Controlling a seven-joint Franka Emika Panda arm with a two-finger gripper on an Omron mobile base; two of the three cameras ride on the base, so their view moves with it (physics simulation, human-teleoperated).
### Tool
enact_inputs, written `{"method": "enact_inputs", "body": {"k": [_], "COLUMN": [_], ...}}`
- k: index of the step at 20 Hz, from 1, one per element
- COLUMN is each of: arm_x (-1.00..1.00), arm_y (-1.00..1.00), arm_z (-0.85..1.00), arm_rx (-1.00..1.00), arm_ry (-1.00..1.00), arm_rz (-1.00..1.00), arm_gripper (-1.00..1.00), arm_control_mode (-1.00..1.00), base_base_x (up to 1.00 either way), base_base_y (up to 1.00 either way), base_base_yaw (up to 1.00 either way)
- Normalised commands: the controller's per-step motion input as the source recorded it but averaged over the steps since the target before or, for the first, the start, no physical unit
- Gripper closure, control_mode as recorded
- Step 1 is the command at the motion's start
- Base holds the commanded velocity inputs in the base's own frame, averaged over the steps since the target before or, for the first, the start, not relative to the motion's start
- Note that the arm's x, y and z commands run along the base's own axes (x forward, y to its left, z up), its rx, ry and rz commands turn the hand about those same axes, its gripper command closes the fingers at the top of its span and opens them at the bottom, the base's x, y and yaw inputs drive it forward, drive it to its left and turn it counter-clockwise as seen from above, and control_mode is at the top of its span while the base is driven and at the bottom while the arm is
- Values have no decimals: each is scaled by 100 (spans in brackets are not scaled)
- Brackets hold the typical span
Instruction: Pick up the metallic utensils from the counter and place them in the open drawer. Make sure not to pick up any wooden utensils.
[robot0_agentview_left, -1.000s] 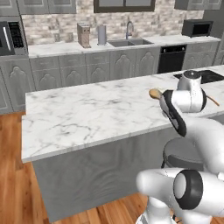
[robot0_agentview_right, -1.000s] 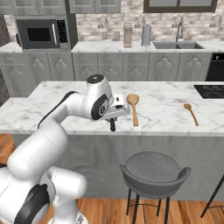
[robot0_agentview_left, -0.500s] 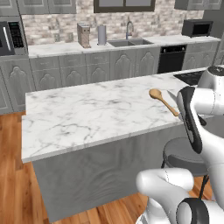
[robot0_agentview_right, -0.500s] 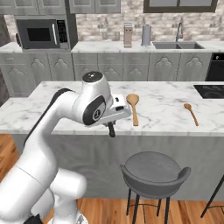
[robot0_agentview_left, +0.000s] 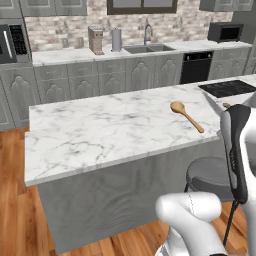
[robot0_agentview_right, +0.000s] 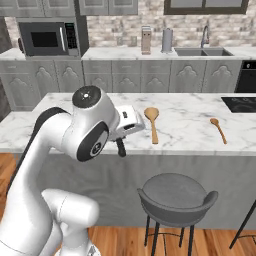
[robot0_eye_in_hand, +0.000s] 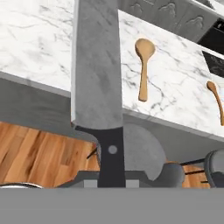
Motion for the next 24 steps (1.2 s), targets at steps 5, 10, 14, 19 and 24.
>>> {"method": "enact_inputs", "body": {"k": [5, 10, 14, 19, 24], "arm_x": [-48, -44, 0, 0, 0], "arm_y": [19, 36, 0, 0, 0], "arm_z": [55, 45, 0, 0, 0], "arm_rx": [0, 0, 0, 0, 0], "arm_ry": [-34, -34, 0, 0, 0], "arm_rz": [1, 3, 0, 0, 0], "arm_gripper": [100, 100, 100, 100, 100], "arm_control_mode": [-100, -100, 100, 100, 100], "base_base_x": [0, 0, -43, -71, -60], "base_base_y": [0, 0, 65, 100, 100], "base_base_yaw": [0, 0, 6, 10, 12]}}
